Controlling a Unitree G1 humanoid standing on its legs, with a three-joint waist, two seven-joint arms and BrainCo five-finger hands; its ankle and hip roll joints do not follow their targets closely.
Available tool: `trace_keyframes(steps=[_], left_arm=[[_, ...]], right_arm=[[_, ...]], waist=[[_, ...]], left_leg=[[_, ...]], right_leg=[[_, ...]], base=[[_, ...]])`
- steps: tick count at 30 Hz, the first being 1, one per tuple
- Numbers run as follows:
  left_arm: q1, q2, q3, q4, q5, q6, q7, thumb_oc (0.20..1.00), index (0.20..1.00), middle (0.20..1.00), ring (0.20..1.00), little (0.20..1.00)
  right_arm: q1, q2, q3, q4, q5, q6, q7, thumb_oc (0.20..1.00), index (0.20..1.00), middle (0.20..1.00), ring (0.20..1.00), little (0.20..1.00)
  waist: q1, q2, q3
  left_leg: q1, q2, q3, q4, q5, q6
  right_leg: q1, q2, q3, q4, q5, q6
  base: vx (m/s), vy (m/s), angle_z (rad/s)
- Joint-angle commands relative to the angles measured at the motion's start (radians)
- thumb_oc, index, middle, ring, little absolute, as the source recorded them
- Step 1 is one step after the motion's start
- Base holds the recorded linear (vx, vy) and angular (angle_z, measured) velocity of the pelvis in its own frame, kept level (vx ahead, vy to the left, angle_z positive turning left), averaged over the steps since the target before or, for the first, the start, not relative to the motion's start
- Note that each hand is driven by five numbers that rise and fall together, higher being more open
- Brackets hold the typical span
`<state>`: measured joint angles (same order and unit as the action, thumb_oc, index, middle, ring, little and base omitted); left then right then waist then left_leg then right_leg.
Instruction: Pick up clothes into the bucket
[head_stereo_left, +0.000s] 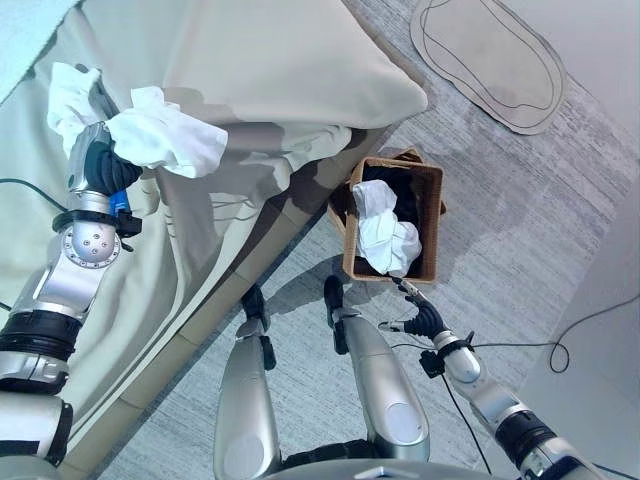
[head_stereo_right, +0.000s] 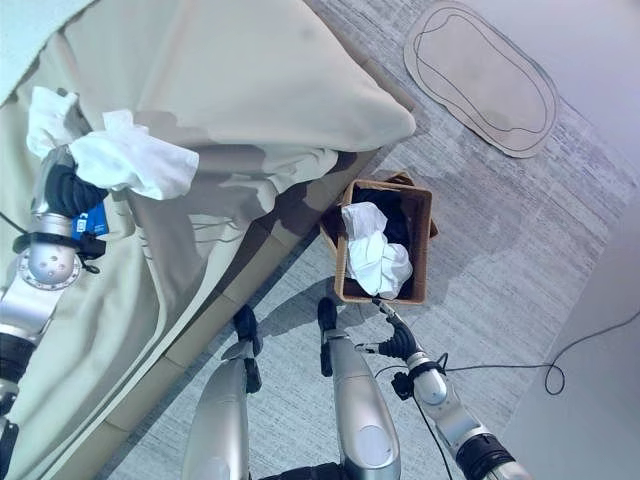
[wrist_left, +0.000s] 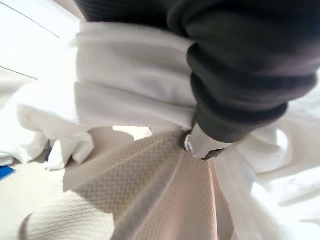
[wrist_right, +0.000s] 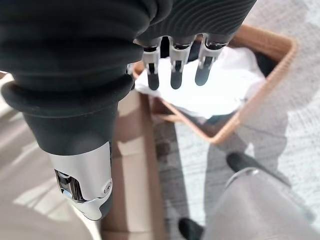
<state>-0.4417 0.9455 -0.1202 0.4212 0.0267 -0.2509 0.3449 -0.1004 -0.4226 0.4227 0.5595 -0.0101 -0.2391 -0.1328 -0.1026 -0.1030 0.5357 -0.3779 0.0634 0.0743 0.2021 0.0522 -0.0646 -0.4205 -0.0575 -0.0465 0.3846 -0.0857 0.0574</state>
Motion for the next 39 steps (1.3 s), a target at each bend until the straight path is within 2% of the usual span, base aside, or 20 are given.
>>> trace_keyframes(steps=[1, 9, 13, 20, 21, 28, 35, 39], left_arm=[[0.026, 0.031, 0.121, -0.079, -0.054, -0.07, 0.018, 0.2, 0.2, 0.2, 0.2, 0.2], [0.106, 0.004, 0.162, -0.08, -0.062, -0.074, -0.012, 0.2, 0.2, 0.2, 0.2, 0.2], [0.122, -0.011, 0.17, -0.06, -0.085, -0.082, -0.03, 0.2, 0.2, 0.2, 0.2, 0.2], [0.17, -0.061, 0.207, -0.08, -0.188, -0.101, -0.068, 0.2, 0.2, 0.2, 0.2, 0.2], [0.179, -0.078, 0.222, -0.113, -0.269, -0.121, -0.095, 0.2, 0.2, 0.2, 0.2, 0.2], [0.211, -0.049, 0.248, -0.28, -0.349, -0.141, -0.169, 0.2, 0.2, 0.2, 0.2, 0.2], [0.122, -0.008, 0.199, -0.347, -0.45, -0.163, -0.206, 0.2, 0.2, 0.2, 0.2, 0.2], [0.01, 0.023, 0.116, -0.418, -0.543, -0.171, -0.235, 0.2, 0.2, 0.2, 0.2, 0.2]], right_arm=[[0.071, -0.045, -0.057, -0.027, -0.04, 0.0, 0.014, 1.0, 1.0, 1.0, 1.0, 1.0], [0.104, -0.021, -0.057, -0.015, -0.089, 0.015, 0.028, 1.0, 1.0, 1.0, 1.0, 1.0], [0.116, -0.015, -0.049, -0.004, -0.115, 0.021, 0.035, 1.0, 1.0, 1.0, 1.0, 1.0], [0.127, -0.011, -0.054, 0.0, -0.134, 0.033, 0.045, 1.0, 1.0, 1.0, 1.0, 1.0], [0.131, -0.016, -0.062, -0.016, -0.127, 0.035, 0.054, 1.0, 1.0, 1.0, 1.0, 1.0], [0.132, -0.02, -0.079, -0.112, -0.086, 0.041, 0.108, 1.0, 1.0, 1.0, 1.0, 1.0], [0.061, -0.027, -0.067, -0.324, 0.041, 0.02, 0.173, 1.0, 1.0, 1.0, 1.0, 1.0], [-0.055, 0.007, -0.025, -0.444, 0.177, 0.018, 0.208, 1.0, 1.0, 1.0, 1.0, 1.0]], waist=[[0.05, 0.038, -0.081], [0.059, 0.066, -0.15], [0.056, 0.073, -0.178], [0.063, 0.078, -0.219], [0.065, 0.076, -0.241], [0.07, 0.078, -0.325], [0.075, 0.08, -0.39], [0.087, 0.079, -0.439]], left_leg=[[0.043, -0.083, -0.036, 0.086, -0.135, 0.046], [0.152, -0.087, -0.064, -0.082, -0.051, 0.035], [0.187, -0.088, -0.063, -0.129, -0.034, 0.035], [0.232, -0.077, -0.05, -0.157, -0.033, 0.033], [0.25, -0.073, -0.047, -0.164, -0.035, 0.031], [0.329, -0.066, -0.046, -0.183, -0.049, 0.027], [0.396, -0.061, -0.044, -0.19, -0.067, 0.024], [0.442, -0.059, -0.039, -0.189, -0.081, 0.022]], right_leg=[[0.056, -0.04, -0.02, -0.156, 0.11, 0.053], [0.128, -0.042, -0.058, -0.19, 0.1, 0.05], [0.149, -0.039, -0.069, -0.21, 0.099, 0.05], [0.194, -0.028, -0.067, -0.244, 0.102, 0.052], [0.218, -0.025, -0.068, -0.26, 0.103, 0.053], [0.311, -0.022, -0.078, -0.288, 0.088, 0.056], [0.387, -0.022, -0.093, -0.299, 0.067, 0.058], [0.447, -0.02, -0.099, -0.325, 0.06, 0.058]], base=[[0.07, -0.014, 0.4], [0.05, -0.005, 0.25], [0.04, 0.001, 0.13], [0.05, -0.007, 0.0], [0.09, -0.018, -0.01], [0.1, -0.015, 0.0], [0.07, -0.009, 0.04], [0.05, -0.013, 0.03]])
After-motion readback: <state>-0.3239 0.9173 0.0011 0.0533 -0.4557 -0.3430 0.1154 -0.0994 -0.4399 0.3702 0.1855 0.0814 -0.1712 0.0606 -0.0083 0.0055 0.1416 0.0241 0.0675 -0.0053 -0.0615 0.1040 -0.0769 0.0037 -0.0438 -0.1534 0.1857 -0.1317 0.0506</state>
